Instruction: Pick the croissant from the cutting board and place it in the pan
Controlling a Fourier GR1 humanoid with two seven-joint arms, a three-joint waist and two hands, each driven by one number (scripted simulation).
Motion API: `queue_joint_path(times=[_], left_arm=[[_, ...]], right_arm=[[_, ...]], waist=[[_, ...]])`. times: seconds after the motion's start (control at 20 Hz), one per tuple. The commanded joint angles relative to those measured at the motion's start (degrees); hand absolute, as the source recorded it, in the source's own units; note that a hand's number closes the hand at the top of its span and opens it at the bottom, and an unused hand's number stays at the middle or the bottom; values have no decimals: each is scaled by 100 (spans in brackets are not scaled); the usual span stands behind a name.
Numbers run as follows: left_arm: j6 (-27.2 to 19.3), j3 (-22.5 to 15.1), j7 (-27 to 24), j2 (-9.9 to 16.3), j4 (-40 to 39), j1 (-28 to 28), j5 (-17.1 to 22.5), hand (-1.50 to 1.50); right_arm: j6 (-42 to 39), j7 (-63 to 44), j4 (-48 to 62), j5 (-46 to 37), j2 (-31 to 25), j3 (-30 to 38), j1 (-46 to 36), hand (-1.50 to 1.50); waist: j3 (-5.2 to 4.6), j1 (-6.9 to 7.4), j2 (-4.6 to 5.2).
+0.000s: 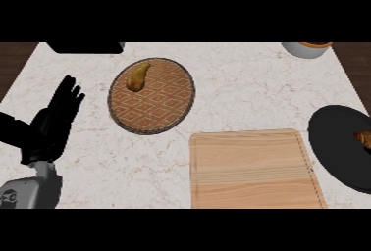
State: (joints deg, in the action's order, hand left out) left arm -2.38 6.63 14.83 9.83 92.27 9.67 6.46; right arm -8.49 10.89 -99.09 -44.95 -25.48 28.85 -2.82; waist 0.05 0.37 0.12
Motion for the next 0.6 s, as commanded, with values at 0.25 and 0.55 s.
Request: queue_joint_path(times=[0.25, 0.55], left_arm=[[-91, -48, -210, -149, -393, 215, -138, 0], [-130, -224, 321, -223, 508, -221, -93, 0]], right_arm=[[1252, 1935, 3382, -143, -253, -192, -1033, 150], [1827, 2140, 5024, -564, -537, -317, -1704, 150]], waist=[[3, 40, 20], [2, 66, -2]])
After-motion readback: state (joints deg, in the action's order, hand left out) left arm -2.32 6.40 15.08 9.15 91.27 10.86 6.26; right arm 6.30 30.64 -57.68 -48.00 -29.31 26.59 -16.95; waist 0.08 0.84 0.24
